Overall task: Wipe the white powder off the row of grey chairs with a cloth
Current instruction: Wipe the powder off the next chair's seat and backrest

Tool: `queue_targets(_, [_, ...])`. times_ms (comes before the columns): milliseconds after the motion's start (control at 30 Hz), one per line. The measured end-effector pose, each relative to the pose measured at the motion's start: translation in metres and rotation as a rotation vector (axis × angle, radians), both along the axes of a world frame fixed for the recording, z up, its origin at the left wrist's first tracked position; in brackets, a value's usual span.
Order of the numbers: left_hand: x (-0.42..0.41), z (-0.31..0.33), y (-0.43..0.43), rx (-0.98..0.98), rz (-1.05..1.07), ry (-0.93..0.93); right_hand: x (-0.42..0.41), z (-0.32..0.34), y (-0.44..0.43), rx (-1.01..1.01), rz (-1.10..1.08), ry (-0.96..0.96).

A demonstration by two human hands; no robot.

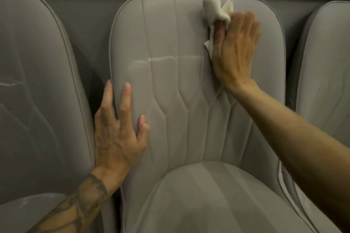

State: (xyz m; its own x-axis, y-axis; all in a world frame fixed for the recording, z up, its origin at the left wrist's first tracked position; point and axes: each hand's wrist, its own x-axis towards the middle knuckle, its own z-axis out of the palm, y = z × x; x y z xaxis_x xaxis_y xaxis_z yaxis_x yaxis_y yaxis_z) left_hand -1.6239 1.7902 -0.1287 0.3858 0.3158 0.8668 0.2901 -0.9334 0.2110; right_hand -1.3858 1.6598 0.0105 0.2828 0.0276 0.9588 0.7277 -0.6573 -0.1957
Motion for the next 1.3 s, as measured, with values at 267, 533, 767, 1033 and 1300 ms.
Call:
queue_targets(267, [-0.001,0.001,-0.001,-0.009,-0.013,-0.008,-0.015,-0.068,-0.017,-0.15,0.036,-0.021])
queue_targets(533, [-0.001,0.0,0.001,-0.008,-0.009,0.003,-0.018,-0.069,-0.005,0.0,-0.025,0.058])
queue_targets(767, [0.0,0.0,0.001,-0.009,-0.008,0.011,-0.01,-0.038,-0.003,0.008,-0.08,-0.003])
queue_targets(1033, [0.001,0.0,0.001,-0.005,0.005,0.013,-0.03,-0.12,-0.017,-0.05,-0.015,0.113])
queue_targets(1300, [0.0,0.0,-0.002,-0.016,0.0,0.008,-0.009,-0.055,-0.002,0.089,-0.057,0.075])
